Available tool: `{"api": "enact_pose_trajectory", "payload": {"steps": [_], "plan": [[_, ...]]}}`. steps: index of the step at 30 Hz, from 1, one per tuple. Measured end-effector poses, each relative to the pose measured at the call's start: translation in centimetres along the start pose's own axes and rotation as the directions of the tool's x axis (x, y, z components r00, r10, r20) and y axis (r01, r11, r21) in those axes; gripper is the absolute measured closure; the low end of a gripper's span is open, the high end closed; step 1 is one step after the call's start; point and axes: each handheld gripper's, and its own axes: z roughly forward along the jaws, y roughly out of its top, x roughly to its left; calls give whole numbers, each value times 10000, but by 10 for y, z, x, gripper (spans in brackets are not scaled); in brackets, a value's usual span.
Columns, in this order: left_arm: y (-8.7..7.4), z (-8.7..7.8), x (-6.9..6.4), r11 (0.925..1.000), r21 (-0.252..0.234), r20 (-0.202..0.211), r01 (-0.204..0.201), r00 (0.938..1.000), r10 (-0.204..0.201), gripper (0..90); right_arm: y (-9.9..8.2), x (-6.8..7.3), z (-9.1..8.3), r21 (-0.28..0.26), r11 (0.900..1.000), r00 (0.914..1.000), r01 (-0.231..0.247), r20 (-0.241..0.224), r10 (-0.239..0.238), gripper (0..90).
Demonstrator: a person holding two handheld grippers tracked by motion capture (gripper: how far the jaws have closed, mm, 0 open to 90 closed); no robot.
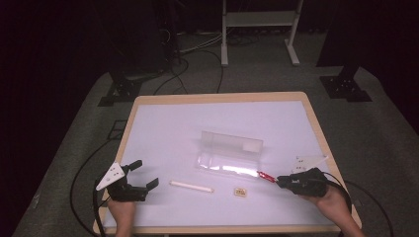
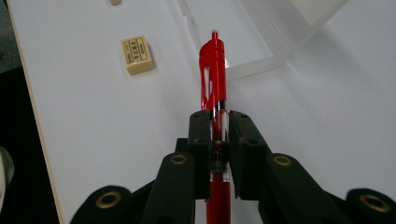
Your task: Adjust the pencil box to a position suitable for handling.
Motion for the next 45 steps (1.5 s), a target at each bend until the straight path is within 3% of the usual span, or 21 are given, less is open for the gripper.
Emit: {"api": "enact_pose_trajectory", "payload": {"steps": [28, 45], "plan": [[0, 0, 0, 10000, -7, 20, 23, 10000, -23, 0, 41, 6, 10, -18, 9975, 9972, 702, -259, -702, 789], [0, 0, 0, 10000, 17, 23, 25, 10000, -25, 0, 63, 5, 17, -64, 9960, 9952, 892, -395, -894, 789]]}}
